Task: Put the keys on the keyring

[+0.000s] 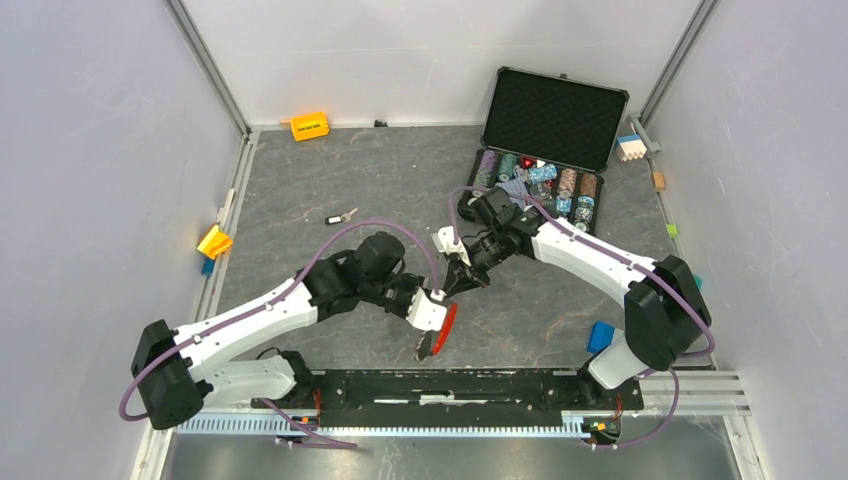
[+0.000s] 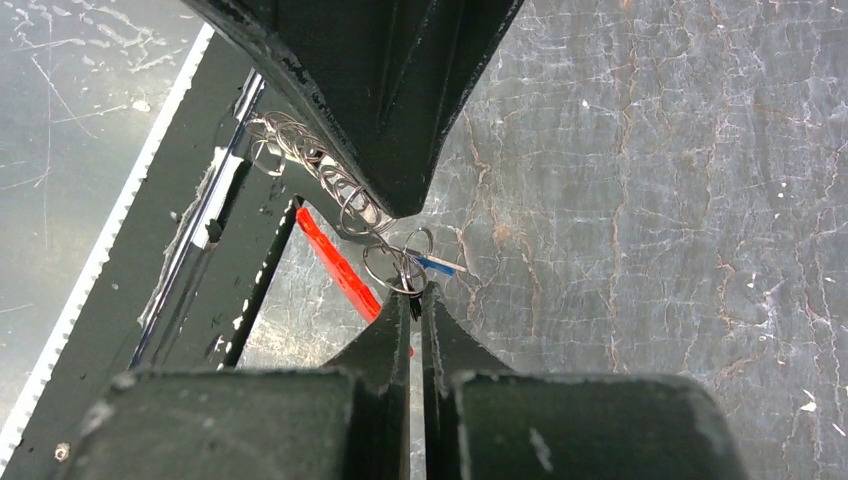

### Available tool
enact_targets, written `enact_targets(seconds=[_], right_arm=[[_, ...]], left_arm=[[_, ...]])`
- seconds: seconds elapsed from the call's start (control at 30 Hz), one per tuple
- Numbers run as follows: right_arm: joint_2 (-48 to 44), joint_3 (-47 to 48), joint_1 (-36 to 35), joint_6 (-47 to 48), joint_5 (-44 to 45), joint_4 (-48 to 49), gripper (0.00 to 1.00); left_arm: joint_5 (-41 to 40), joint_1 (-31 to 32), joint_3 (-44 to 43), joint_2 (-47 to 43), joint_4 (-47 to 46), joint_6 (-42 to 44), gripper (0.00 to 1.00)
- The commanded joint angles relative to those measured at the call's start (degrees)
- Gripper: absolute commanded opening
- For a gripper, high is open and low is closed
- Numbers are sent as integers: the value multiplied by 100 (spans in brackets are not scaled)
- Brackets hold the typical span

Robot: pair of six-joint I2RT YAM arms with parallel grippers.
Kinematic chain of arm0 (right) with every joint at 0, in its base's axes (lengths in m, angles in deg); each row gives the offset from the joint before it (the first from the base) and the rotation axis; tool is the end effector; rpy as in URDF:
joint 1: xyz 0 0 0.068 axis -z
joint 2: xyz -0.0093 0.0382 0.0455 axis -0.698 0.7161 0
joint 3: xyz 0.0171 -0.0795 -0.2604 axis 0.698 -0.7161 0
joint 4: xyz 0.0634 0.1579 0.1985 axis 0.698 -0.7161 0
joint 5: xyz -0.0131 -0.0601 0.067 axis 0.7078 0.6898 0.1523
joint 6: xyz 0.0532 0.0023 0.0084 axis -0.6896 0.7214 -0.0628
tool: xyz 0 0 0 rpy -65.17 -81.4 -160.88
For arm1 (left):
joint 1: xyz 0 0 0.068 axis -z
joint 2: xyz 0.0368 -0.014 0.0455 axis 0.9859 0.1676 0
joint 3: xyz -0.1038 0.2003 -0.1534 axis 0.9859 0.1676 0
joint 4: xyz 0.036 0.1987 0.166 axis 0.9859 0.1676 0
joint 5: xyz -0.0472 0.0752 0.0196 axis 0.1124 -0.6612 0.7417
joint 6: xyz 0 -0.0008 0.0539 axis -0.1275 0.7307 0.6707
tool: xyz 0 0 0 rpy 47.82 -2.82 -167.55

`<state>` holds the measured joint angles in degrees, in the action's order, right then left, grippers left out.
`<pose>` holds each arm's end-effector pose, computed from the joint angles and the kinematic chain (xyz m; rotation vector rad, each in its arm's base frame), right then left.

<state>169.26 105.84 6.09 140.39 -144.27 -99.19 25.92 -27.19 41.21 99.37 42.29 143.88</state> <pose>0.2189 0.2103 0.2436 -1.8453 1.4370 1.2133 0.1257 -0.1939 0.2679 2.0181 1.1190 -0.4932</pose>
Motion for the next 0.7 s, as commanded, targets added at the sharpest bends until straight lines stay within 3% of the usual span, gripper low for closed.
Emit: enact_targets(seconds=[0.0, 0.67], right_arm=[[-22, 224, 12, 533, -345, -280, 0], [26, 428, 21, 1326, -723, -1129, 0]], left_arm=[[421, 43, 58, -165, -829, -214, 2], [138, -17, 1116, -712, -2294, -304, 2]])
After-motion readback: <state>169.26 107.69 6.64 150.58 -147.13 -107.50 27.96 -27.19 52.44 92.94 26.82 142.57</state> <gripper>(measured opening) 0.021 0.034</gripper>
